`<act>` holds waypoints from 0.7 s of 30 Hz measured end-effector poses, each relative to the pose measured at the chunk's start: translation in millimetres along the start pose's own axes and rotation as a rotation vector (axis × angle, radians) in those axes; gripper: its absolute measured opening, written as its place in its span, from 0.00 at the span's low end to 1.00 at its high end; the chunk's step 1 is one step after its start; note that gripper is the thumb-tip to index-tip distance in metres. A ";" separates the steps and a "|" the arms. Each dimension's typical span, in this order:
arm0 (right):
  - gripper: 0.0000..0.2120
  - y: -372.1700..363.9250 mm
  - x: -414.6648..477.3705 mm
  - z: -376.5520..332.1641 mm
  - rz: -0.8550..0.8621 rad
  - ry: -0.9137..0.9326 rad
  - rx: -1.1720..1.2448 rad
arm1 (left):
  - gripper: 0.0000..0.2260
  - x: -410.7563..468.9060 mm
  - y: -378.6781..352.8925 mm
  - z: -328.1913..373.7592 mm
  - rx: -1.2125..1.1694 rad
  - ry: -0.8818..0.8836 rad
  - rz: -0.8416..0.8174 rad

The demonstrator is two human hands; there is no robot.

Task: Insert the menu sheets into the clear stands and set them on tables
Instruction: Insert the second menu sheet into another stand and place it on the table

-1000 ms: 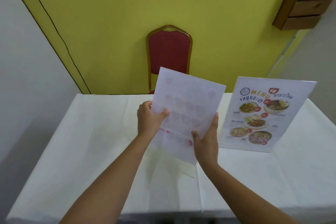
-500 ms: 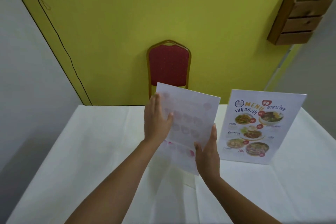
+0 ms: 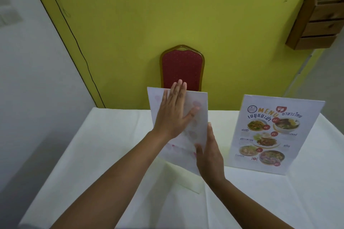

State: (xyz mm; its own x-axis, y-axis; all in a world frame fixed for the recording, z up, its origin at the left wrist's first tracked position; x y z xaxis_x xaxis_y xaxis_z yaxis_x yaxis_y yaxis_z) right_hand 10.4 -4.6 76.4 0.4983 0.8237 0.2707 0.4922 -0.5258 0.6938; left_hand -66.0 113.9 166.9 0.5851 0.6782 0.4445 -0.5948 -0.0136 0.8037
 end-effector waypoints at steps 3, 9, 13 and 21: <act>0.27 -5.7 -1.9 -31.1 -0.037 0.121 -0.010 | 0.42 -7.3 25.2 -13.0 -0.030 0.054 0.023; 0.23 -24.4 -19.8 -94.1 0.044 0.416 -0.064 | 0.43 -31.6 62.9 -31.5 -0.069 0.128 0.002; 0.37 -51.7 -37.3 -117.3 -0.037 0.511 -0.066 | 0.37 -51.0 83.2 -47.1 -0.054 0.180 0.042; 0.29 -95.9 -51.8 -136.9 -0.370 0.546 0.096 | 0.30 -85.9 123.4 -84.1 0.031 0.318 0.082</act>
State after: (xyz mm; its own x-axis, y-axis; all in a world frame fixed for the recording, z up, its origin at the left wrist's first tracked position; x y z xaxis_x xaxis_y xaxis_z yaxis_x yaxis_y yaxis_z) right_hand -160.2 32.3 87.3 -0.1363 0.9296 0.3424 0.6352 -0.1833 0.7503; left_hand -236.0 115.8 194.7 0.3317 0.8694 0.3661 -0.6128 -0.0965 0.7843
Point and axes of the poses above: each hand's wrist, its own x-axis towards the middle knuckle, its own y-axis out of the back of the hand, z = x × y, the point moved 9 cm from there along x, towards the middle knuckle, and after that the axes turned 7 degrees about -x, right-handed, at the moved point
